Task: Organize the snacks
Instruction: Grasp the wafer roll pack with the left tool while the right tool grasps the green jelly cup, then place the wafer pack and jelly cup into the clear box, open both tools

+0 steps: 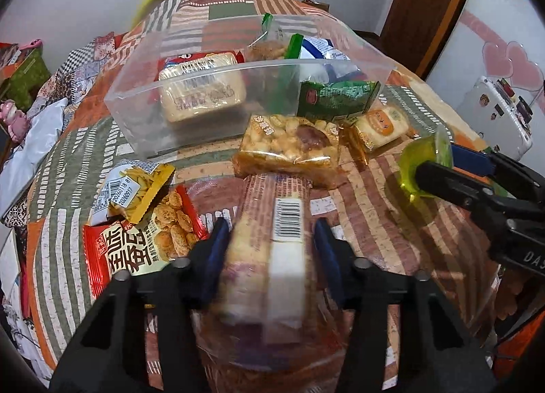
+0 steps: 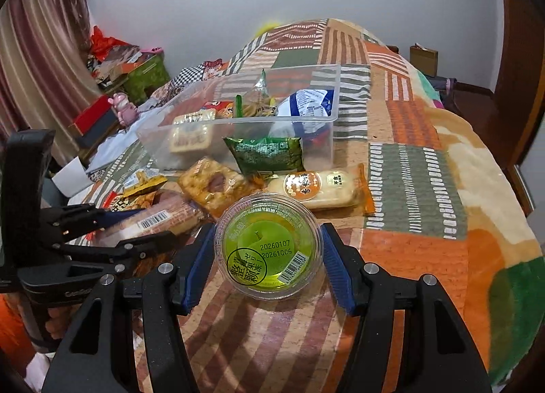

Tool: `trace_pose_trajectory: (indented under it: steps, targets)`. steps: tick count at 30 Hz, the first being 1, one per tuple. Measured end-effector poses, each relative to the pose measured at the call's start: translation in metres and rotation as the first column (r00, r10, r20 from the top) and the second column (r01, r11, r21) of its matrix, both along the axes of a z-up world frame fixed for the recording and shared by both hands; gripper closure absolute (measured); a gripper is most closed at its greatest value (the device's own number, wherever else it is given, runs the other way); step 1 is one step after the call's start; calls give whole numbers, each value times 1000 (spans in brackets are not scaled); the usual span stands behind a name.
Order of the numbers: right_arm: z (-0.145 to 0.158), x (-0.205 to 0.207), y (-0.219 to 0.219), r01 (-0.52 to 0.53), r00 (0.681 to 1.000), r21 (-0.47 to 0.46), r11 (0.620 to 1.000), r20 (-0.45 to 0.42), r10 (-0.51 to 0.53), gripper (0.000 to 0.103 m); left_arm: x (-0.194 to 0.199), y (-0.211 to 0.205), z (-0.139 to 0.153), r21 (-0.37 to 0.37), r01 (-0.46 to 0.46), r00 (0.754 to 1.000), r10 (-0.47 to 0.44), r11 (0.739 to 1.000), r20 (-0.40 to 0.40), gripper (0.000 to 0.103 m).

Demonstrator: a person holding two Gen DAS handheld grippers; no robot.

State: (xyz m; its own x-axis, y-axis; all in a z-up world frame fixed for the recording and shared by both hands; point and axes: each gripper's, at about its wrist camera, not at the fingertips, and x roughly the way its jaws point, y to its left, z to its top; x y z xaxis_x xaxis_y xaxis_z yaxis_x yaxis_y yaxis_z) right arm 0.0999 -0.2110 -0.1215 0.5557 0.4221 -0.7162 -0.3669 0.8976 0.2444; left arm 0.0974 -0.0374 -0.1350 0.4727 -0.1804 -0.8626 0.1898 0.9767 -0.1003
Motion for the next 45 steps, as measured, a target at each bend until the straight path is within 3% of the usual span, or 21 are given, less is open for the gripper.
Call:
trace_pose_trajectory:
  steps: [10, 23, 33, 45]
  targets:
    - [6, 3, 1, -4, 1000, 11, 1000, 10, 4, 46, -19, -2, 12, -1, 25, 999, -25, 1000, 46, 58]
    - [33, 13, 0, 7, 997, 24, 1000, 81, -9, 46, -28, 13, 62, -55, -25, 986, 33, 998, 165, 58]
    - [51, 34, 8, 7, 991, 36, 999, 134, -12, 46, 5, 15, 93, -85, -43, 967, 63, 995, 245, 58]
    - [54, 78, 21, 11, 991, 56, 998, 135, -19, 46, 63, 14, 93, -87, -77, 961, 97, 993, 257, 58]
